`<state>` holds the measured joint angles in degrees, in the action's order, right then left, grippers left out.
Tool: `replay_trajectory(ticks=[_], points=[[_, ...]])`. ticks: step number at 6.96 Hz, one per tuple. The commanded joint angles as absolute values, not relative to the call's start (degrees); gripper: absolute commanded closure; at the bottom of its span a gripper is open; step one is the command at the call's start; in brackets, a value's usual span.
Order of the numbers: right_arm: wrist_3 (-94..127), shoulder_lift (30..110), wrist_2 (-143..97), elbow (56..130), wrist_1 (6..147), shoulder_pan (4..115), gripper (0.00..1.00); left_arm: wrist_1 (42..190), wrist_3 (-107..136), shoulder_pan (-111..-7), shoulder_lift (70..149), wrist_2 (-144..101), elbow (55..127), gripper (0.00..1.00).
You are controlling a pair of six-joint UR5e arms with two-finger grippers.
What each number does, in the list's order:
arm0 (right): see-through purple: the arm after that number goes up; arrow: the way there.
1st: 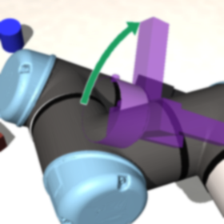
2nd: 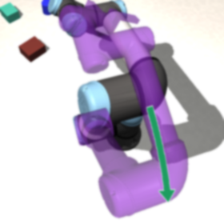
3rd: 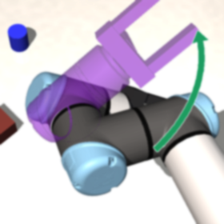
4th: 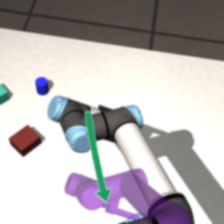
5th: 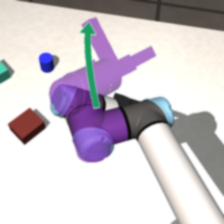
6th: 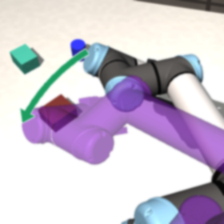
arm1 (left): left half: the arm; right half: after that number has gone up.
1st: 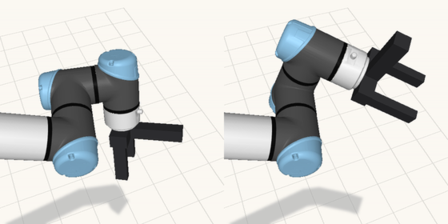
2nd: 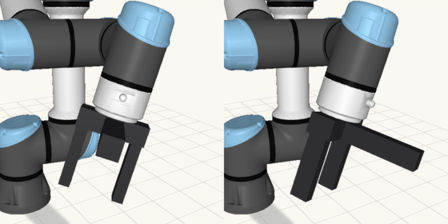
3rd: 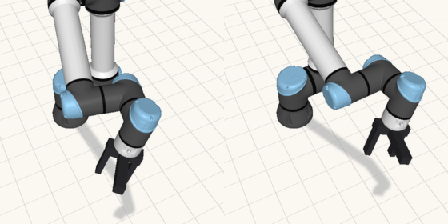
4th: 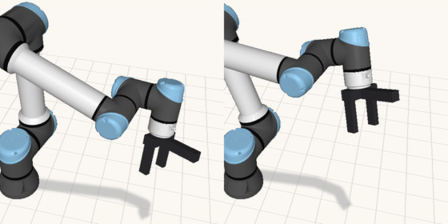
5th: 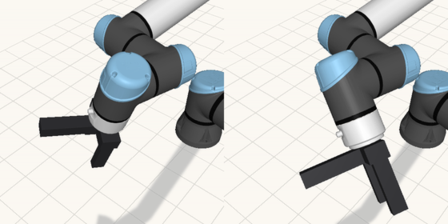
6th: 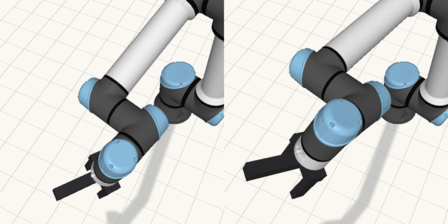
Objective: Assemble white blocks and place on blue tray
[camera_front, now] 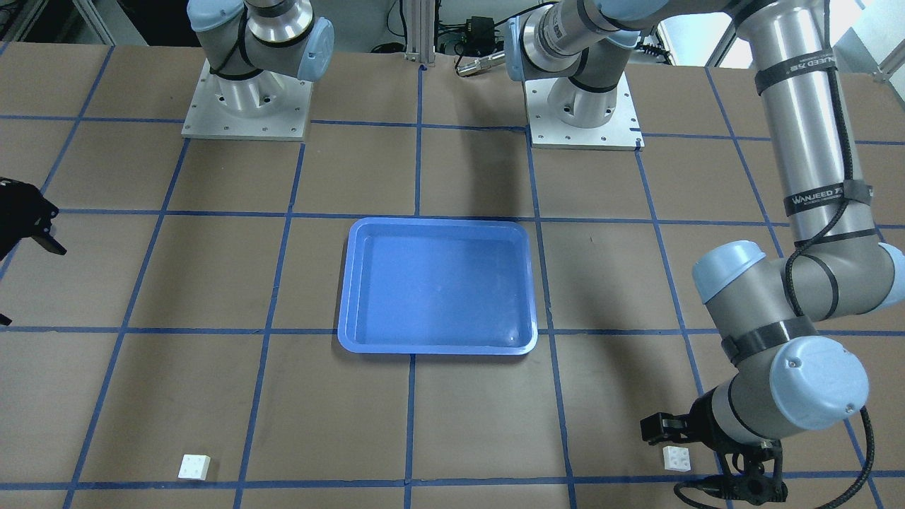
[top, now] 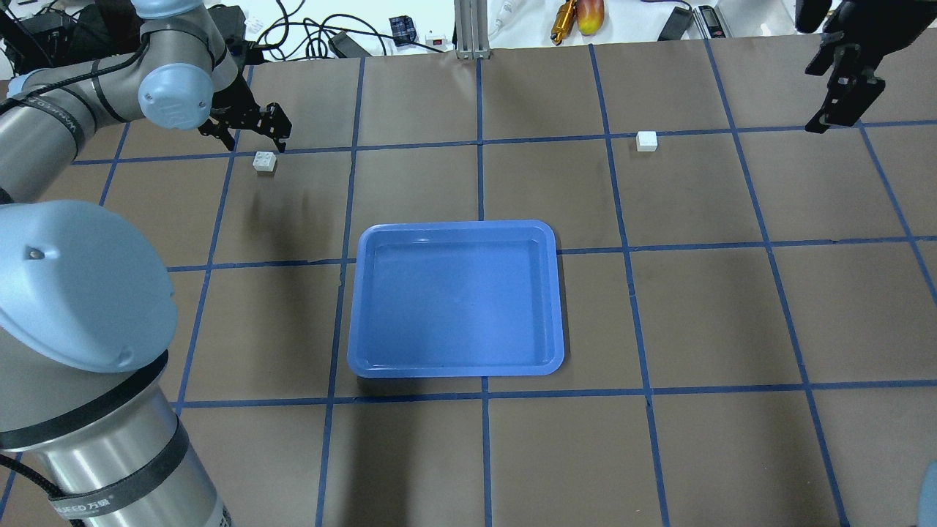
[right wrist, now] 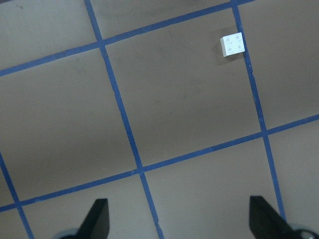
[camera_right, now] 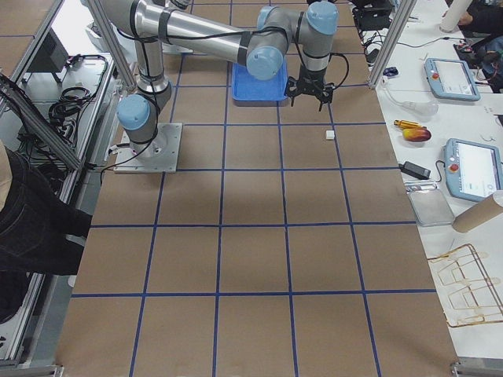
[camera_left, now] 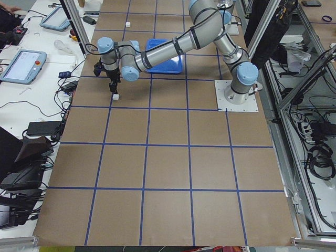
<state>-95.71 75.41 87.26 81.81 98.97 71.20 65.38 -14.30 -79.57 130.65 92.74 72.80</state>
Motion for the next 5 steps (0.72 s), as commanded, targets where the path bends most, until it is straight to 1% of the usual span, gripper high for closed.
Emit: replay_trajectory(ticks=[1, 2, 3, 5], points=[[-102.8, 64.7, 80.9, 81.0, 107.6, 69.7, 0.0, 62.6, -15.9, -79.2, 133.4, 92.8, 71.7, 0.0], [-104.2, 60.3, 77.9, 79.9, 109.0, 69.3, 0.0, 62.1, -16.4, -79.1, 134.1, 92.8, 71.6, 0.0], [-103.5, 57.4, 73.0, 78.0, 112.3, 69.2, 0.0, 61.8, -16.9, -79.0, 134.7, 92.8, 71.0, 0.07], [-99.3, 48.8, 69.3, 75.2, 117.7, 69.2, 0.0, 61.8, -18.8, -77.8, 135.7, 92.7, 71.0, 0.08]])
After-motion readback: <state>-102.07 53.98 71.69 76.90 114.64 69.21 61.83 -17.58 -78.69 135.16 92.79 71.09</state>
